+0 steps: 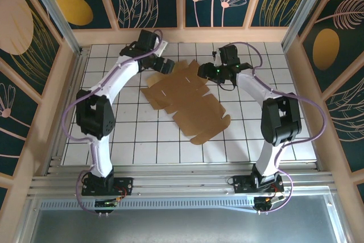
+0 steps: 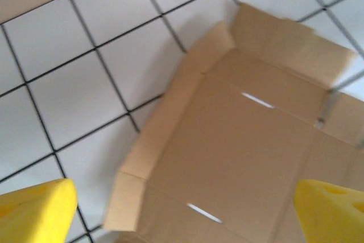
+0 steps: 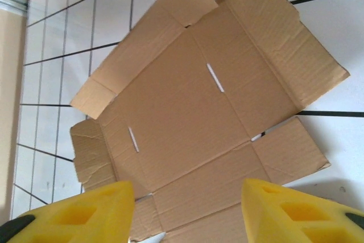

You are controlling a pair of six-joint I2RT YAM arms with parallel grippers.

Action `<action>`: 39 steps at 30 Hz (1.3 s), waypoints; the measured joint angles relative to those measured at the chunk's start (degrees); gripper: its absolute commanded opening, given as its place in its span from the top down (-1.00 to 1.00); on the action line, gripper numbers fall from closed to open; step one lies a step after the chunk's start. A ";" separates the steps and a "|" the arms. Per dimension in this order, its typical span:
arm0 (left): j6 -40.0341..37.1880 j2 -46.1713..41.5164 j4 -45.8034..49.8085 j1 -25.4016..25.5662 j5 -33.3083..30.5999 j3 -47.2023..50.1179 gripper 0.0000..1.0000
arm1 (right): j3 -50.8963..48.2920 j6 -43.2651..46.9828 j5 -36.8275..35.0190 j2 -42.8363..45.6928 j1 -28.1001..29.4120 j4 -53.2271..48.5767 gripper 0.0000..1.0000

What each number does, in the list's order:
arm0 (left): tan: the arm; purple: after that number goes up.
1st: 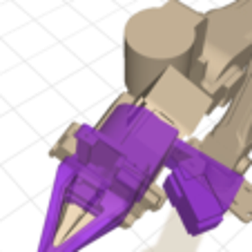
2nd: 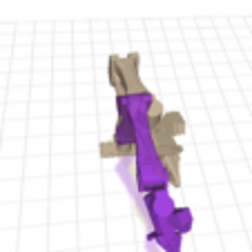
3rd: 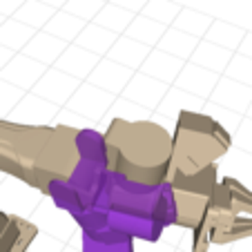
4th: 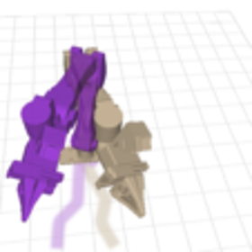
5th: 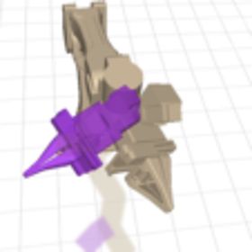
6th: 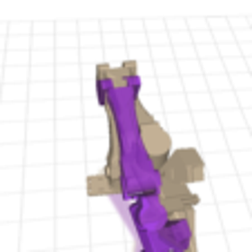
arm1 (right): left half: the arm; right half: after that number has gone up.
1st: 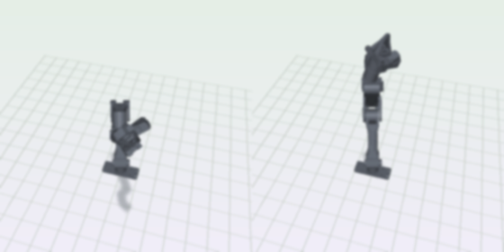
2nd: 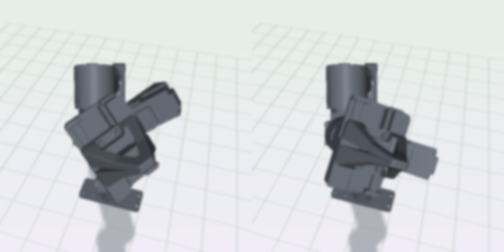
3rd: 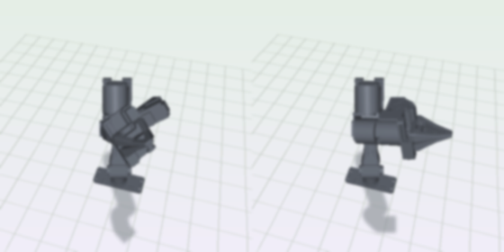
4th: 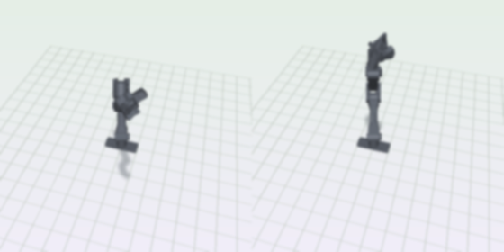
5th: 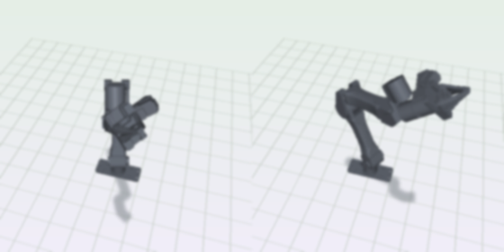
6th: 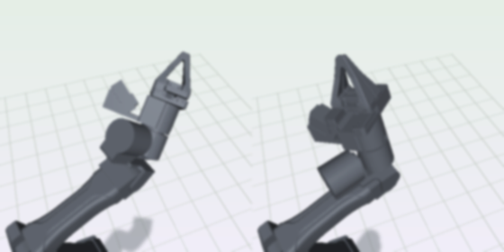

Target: Fold the paper box

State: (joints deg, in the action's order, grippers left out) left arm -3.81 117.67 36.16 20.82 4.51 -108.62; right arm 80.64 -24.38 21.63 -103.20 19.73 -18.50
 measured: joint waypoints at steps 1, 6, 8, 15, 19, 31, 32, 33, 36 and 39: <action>-0.48 2.54 0.57 -1.16 0.52 -2.19 -0.95 | -0.33 0.04 -0.24 0.96 0.24 0.00 -0.18; -2.25 14.73 6.60 -4.17 6.54 -13.18 -0.96 | -1.01 0.28 -0.15 4.70 0.52 -0.07 -0.40; -2.86 18.45 8.70 -4.46 8.94 -16.39 -0.93 | -1.01 0.50 0.07 5.55 0.52 -0.13 -0.45; -3.98 23.26 11.65 -4.66 12.83 -17.62 -0.57 | -1.01 -0.11 0.72 5.79 0.52 -1.31 -0.50; -4.68 24.17 12.09 -4.70 13.49 -17.20 -0.29 | -1.01 -1.46 0.63 5.79 0.52 -1.46 -0.51; -8.17 24.04 10.19 -4.70 16.09 -11.78 0.91 | -0.98 -5.53 -4.00 5.81 0.52 -2.10 -0.51; -8.79 23.87 10.08 -4.70 16.04 -11.63 0.93 | -0.98 -6.12 -4.39 5.86 0.52 -2.16 -0.51; -8.94 23.32 9.49 -4.70 16.06 -10.97 0.94 | -0.98 -7.32 -5.22 5.95 0.52 -2.34 -0.51; -9.35 19.58 5.97 -4.28 14.03 -6.49 1.00 | -0.87 -12.83 -7.78 6.58 0.55 -2.43 -0.51; -11.04 12.94 0.72 -2.69 9.11 -0.04 1.00 | -0.87 -20.90 -9.68 7.87 1.07 -1.40 -0.51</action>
State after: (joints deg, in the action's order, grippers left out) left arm -14.85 130.61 36.88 18.13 13.63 -108.66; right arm 79.77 -45.28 11.94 -95.33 20.80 -19.90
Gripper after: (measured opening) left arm 0.059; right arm 0.754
